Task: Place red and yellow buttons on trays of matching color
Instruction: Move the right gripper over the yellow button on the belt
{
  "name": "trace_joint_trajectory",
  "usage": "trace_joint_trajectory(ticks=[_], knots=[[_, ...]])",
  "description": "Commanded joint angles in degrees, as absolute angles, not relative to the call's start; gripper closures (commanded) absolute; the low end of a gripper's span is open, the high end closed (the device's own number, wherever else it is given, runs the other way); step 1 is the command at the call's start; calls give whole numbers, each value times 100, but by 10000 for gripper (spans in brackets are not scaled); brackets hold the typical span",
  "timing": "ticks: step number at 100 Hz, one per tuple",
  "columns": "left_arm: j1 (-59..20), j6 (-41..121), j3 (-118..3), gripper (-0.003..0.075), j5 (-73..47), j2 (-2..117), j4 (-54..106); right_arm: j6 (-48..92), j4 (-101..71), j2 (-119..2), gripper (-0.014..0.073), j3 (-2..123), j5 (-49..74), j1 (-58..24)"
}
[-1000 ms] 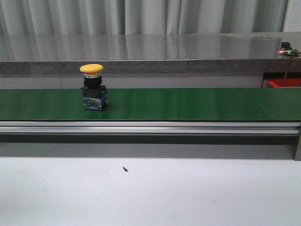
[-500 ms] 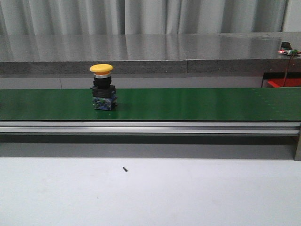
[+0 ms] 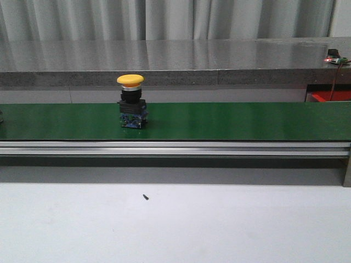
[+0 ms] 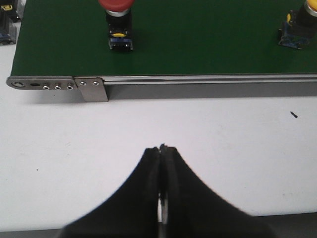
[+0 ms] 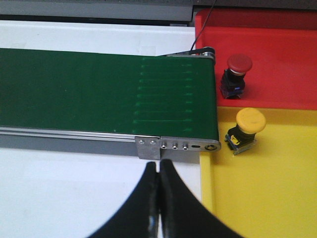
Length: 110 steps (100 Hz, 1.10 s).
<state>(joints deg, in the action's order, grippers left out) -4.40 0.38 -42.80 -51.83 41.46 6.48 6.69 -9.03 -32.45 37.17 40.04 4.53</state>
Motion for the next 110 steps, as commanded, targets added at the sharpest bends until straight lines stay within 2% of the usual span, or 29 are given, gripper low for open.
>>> trace_joint_trajectory(ticks=[1, 19, 53, 85, 90, 103, 110], knots=[[-474, 47, -4429, 740, -4911, 4124, 679, 615, -919, -3261, 662, 3870, 3437, 437], [-474, 47, -4429, 740, -4911, 4124, 679, 615, -1127, -3580, 662, 4013, 3594, 437], [-474, 47, -4429, 740, -4911, 4124, 679, 707, -1411, -5132, 636, 5069, 4499, 198], [-474, 47, -4429, 740, -4911, 4124, 679, 713, -1410, -6543, 401, 6316, 4583, -725], [-474, 47, -4429, 740, -4911, 4124, 679, 792, -1410, -6698, 343, 6534, 4562, -884], [-474, 47, -4429, 740, -4911, 4124, 679, 990, -1410, -7116, 78, 7087, 4565, -1276], [-474, 47, -4429, 740, -4911, 4124, 679, 990, -1410, -7334, -24, 7372, 4650, -1414]])
